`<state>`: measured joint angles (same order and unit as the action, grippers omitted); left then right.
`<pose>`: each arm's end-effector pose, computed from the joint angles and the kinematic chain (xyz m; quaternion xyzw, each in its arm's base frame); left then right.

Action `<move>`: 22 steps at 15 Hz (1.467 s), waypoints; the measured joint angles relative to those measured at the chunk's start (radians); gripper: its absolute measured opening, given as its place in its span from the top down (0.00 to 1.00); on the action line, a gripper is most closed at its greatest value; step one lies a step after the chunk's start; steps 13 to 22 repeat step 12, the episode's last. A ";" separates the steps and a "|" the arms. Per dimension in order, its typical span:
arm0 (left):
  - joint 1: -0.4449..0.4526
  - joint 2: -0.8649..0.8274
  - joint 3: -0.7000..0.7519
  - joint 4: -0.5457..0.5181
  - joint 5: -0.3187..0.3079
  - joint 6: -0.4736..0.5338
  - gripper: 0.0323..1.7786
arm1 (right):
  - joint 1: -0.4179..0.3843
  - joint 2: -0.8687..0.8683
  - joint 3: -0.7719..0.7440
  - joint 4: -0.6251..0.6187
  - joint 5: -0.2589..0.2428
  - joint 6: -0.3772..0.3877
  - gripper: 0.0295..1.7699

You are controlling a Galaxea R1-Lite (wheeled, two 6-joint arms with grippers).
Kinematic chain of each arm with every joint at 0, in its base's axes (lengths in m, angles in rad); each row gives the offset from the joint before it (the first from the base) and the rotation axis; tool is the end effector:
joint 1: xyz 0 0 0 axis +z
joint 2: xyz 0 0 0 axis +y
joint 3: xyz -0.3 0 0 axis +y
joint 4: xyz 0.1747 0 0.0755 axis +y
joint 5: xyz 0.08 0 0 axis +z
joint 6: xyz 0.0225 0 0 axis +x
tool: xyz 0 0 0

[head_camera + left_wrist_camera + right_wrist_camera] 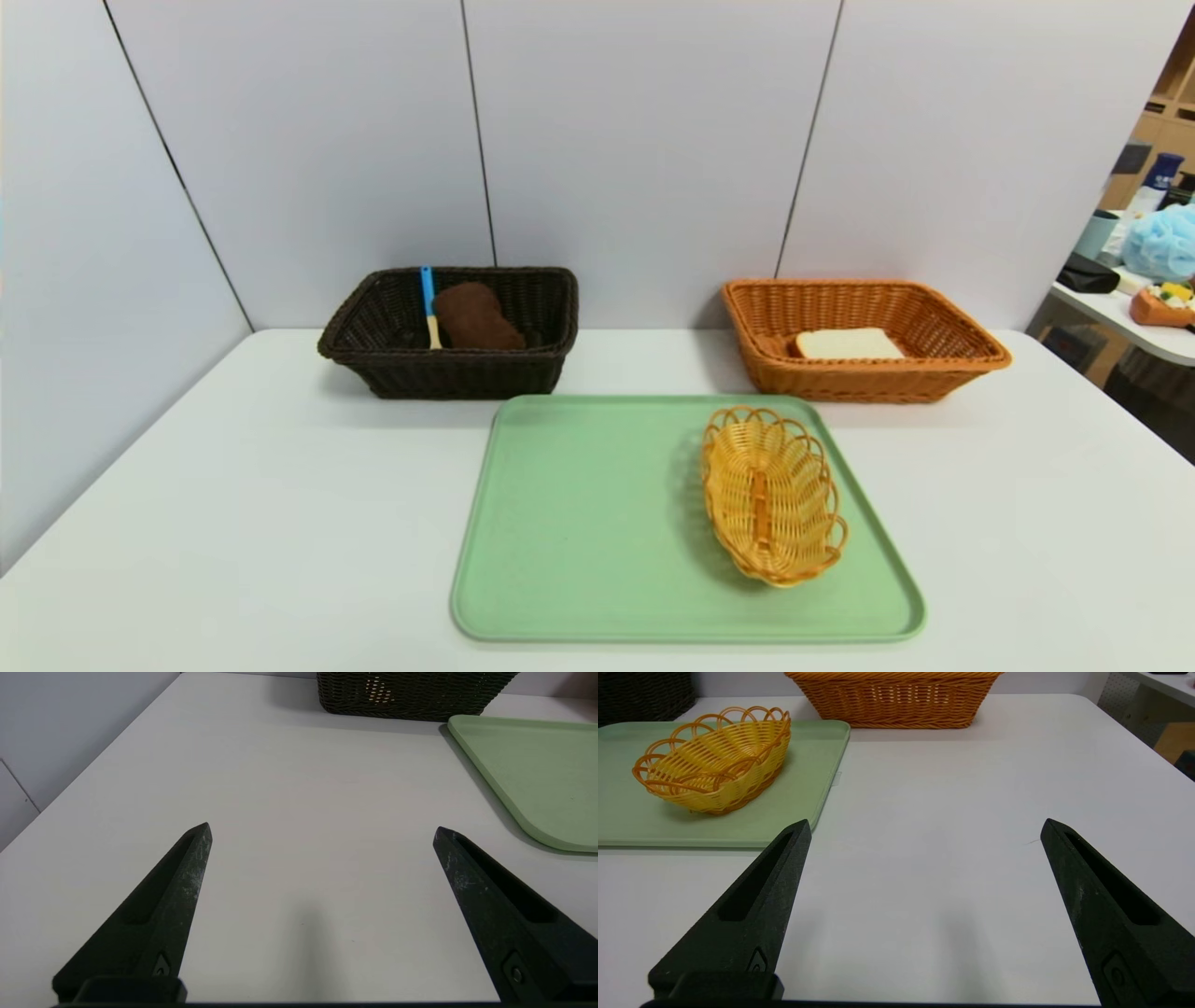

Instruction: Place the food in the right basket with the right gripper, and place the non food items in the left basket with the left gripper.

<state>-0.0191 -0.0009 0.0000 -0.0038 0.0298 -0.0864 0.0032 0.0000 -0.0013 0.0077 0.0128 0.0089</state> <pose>-0.0229 0.0011 0.0759 -0.0432 -0.0026 0.0052 0.9990 -0.0229 0.0002 0.0751 0.0045 0.0032 0.0080 1.0000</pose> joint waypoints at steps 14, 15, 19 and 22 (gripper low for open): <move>0.000 0.000 0.000 0.000 0.001 0.000 0.05 | 0.000 0.000 0.000 0.000 -0.011 0.019 0.04; 0.000 0.000 0.000 0.000 0.001 0.000 0.05 | 0.000 0.000 0.000 0.000 -0.011 0.019 0.04; 0.000 0.000 0.000 0.000 0.001 0.000 0.05 | 0.000 0.000 0.000 0.000 -0.011 0.019 0.04; 0.000 0.000 0.000 0.000 0.001 0.000 0.05 | 0.000 0.000 0.000 0.000 -0.011 0.019 0.04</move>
